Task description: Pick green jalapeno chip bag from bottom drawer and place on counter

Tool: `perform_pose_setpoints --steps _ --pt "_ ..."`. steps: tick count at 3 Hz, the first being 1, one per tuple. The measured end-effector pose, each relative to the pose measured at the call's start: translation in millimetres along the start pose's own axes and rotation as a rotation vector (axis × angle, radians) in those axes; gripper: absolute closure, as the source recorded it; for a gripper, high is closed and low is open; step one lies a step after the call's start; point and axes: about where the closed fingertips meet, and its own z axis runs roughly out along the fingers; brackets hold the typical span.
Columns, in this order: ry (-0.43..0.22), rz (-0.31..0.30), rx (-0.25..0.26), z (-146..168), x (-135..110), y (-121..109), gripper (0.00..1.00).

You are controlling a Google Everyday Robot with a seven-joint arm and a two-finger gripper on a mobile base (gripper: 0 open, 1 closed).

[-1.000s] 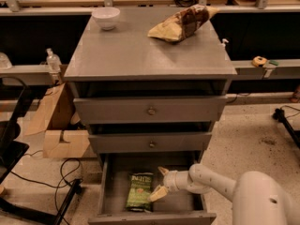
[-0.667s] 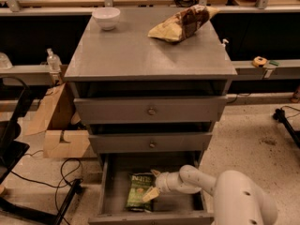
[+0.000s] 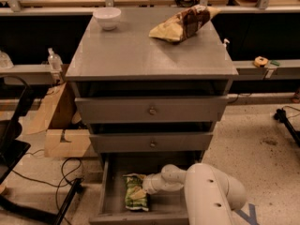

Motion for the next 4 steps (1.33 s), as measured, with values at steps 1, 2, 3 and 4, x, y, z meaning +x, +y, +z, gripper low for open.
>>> perform_pose_setpoints --steps 1,2,3,4 --pt "0.0 0.0 0.0 -3.0 -3.2 0.9 0.65" --pt "0.0 0.0 0.0 -4.6 -5.0 1.4 0.89" --pt "0.0 0.0 0.0 -6.8 -7.3 2.0 1.0" --pt "-0.001 -0.004 -0.001 -9.3 -9.1 3.0 1.0"
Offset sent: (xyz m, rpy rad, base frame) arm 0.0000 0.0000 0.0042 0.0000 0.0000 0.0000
